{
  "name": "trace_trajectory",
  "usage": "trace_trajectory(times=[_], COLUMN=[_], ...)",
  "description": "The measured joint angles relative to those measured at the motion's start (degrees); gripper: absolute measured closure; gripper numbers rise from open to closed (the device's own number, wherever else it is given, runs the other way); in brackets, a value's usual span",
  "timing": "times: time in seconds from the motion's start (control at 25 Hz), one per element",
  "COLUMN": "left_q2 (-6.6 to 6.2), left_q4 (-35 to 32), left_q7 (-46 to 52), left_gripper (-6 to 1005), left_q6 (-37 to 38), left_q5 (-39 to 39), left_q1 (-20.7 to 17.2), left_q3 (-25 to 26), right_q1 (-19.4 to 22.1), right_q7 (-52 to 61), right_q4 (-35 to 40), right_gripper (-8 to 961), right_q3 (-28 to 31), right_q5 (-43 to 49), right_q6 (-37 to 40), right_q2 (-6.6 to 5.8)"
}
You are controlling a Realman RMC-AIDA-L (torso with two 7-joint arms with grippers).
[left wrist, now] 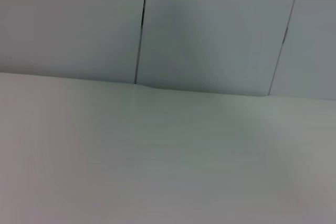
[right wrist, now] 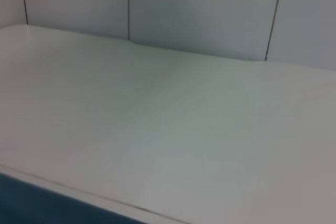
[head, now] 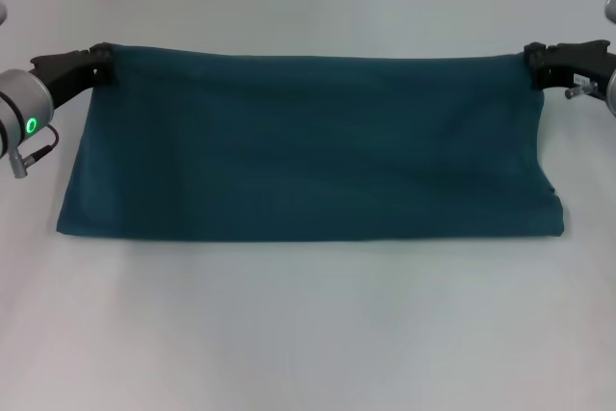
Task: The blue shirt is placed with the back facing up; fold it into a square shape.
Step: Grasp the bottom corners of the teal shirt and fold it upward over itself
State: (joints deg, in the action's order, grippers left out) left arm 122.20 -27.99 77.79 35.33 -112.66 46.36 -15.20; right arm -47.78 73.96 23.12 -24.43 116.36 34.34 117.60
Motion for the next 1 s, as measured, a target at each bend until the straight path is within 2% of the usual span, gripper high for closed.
trace_trajectory(times=[0.32,0.36,0.56,0.72,0.8,0.92,1.0], left_q2=[1.04,1.18,1.57,1.32,0.77,0.04,-0.28], left_q4=[0.09,0.11,0.02,-0.37,-0.43,-0.45,-0.64], left_q7=[-2.36,-2.52,-2.94,-2.81,-2.04,0.13,1.98], left_gripper=[928,891,708,623,580,517,474], left_q6=[-1.24,-2.1,-4.4,-4.46,-3.65,-0.05,3.7], left_q5=[2.24,3.17,6.17,8.06,8.73,9.31,9.34], left_q1=[-0.34,-0.36,-0.85,-1.91,-2.65,-4.46,-5.95], left_q3=[0.01,0.01,0.01,0.02,0.01,-0.05,-0.08], right_q1=[-0.3,-0.21,0.44,0.81,1.36,3.35,5.13], right_q7=[-3.23,-3.26,-3.22,-1.92,1.26,8.66,13.06], right_q4=[-1.07,-0.79,0.25,0.82,1.77,3.44,4.49], right_gripper=[899,898,716,558,477,225,195], right_q3=[-1.67,-1.71,-1.96,-1.87,-1.91,-2.34,-2.66], right_q5=[-0.65,-1.13,-4.32,-4.79,-4.97,-4.85,-4.81], right_q6=[-3.96,-4.59,-5.15,-4.32,-2.42,3.5,8.01], right_q2=[0.96,1.08,1.0,0.67,0.27,-0.72,-1.43])
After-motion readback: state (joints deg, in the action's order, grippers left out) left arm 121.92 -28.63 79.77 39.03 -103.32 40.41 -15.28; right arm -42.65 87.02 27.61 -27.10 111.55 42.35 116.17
